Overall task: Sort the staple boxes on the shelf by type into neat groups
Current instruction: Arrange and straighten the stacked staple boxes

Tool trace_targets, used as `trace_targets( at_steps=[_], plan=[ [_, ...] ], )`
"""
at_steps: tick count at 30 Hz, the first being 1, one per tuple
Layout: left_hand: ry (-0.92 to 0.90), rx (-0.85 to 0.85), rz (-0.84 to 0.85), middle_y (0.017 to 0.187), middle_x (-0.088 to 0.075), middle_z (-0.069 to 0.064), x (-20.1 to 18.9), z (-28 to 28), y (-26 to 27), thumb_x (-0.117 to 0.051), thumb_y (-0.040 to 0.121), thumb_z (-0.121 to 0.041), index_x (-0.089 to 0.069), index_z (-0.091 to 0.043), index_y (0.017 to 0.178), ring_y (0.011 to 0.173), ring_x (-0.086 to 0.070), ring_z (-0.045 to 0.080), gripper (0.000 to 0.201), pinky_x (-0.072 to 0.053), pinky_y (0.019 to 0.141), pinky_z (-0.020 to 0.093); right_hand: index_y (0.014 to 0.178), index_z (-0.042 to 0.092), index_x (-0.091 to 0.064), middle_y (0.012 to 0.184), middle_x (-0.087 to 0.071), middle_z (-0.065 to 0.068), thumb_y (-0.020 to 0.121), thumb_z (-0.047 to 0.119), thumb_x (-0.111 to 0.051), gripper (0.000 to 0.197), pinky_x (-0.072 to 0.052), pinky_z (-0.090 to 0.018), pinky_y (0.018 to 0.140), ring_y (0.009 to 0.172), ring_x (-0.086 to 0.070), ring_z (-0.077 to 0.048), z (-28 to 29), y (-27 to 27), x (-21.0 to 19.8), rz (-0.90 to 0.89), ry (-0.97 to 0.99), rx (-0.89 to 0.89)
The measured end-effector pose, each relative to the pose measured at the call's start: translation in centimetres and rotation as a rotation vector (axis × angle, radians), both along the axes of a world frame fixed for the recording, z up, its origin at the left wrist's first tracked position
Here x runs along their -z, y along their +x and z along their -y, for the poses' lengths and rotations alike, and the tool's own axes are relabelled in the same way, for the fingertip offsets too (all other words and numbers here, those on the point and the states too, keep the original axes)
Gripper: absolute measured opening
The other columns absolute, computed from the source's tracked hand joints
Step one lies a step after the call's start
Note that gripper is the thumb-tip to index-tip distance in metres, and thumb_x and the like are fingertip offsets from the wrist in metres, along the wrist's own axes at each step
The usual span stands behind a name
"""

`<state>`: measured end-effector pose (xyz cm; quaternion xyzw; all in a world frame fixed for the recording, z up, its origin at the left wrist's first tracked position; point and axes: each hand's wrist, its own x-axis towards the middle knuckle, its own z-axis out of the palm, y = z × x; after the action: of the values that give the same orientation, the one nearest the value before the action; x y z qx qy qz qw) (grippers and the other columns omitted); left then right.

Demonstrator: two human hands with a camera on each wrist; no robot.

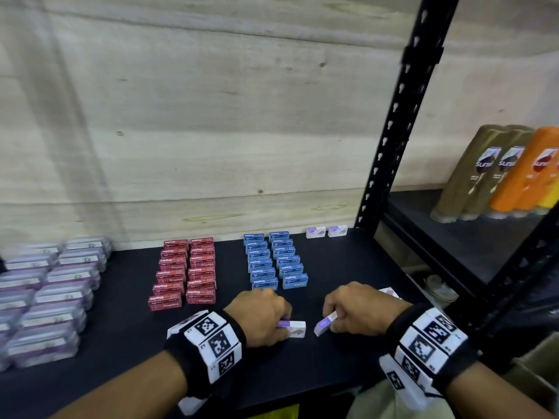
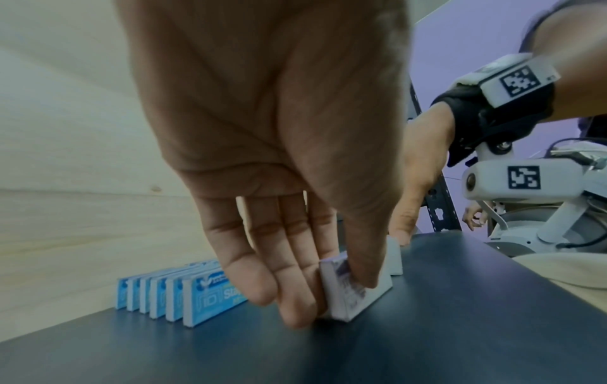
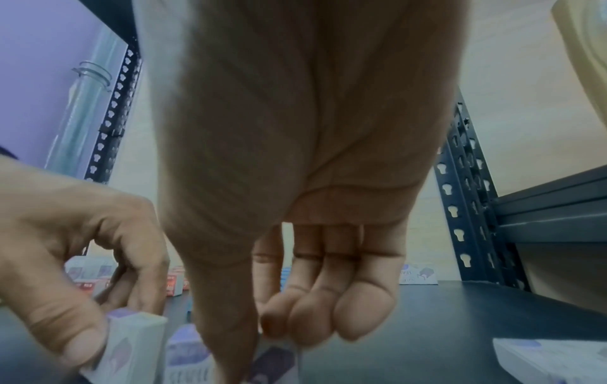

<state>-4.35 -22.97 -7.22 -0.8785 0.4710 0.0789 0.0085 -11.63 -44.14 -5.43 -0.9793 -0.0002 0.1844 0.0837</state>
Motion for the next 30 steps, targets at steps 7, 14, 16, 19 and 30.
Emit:
trace_targets(
  at_steps=[7,14,16,19,30],
  plan=[
    [-0.009,0.019,0.013,0.094,-0.066,-0.004,-0.2,0.4,-0.1,-0.054,0.088,-0.044,-0.061,-0.026,0.098,0.089,-0.062,0.023,0.022,-0.044,0.071,0.032,0.101,0.034,-0.071,0.099,-0.045,0.013,0.085,0.042,-0.069,0.018,-0.048,-0.034,0.091,0.102,-0.051,-0.009,-0.1,0.0,0.2,0.091,0.031,-0.113],
    [-0.075,-0.004,0.083,0.090,-0.067,-0.006,-2.9,2.9,1.2,-0.056,0.084,-0.042,-0.066,-0.028,0.096,0.086,-0.062,0.020,0.021,-0.035,0.069,0.029,0.099,0.033,-0.073,0.087,-0.059,0.014,0.085,0.041,-0.072,0.016,-0.051,-0.026,0.077,0.085,-0.058,-0.004,2.7,1.8,-1.7,0.084,0.028,-0.072],
    [-0.093,-0.014,0.106,0.093,-0.068,-0.007,-4.0,4.3,2.3,-0.057,0.084,-0.042,-0.070,-0.030,0.097,0.086,-0.061,0.019,0.022,-0.036,0.073,0.028,0.100,0.033,-0.073,0.089,-0.062,0.011,0.085,0.039,-0.073,0.016,-0.050,-0.025,0.076,0.085,-0.060,-0.005,4.0,3.1,-2.4,0.073,0.005,-0.061],
    [-0.118,-0.052,0.110,0.093,-0.068,-0.008,-5.1,6.7,4.6,-0.060,0.082,-0.041,-0.072,-0.031,0.097,0.084,-0.061,0.017,0.022,-0.044,0.078,0.030,0.098,0.032,-0.074,0.089,-0.065,0.010,0.085,0.037,-0.075,0.014,-0.050,-0.025,0.075,0.083,-0.061,-0.007,6.3,5.3,-3.1,0.098,-0.024,-0.017],
    [-0.018,-0.163,0.081,0.095,-0.067,-0.008,-3.9,15.4,13.5,-0.075,0.078,-0.040,-0.062,-0.032,0.081,0.085,-0.063,0.019,0.016,-0.038,0.068,0.027,0.093,0.032,-0.069,0.079,-0.055,0.015,0.086,0.030,-0.075,0.010,-0.050,-0.027,0.079,0.086,-0.059,-0.014,13.1,14.2,-2.0,0.133,-0.121,0.120]
  ],
)
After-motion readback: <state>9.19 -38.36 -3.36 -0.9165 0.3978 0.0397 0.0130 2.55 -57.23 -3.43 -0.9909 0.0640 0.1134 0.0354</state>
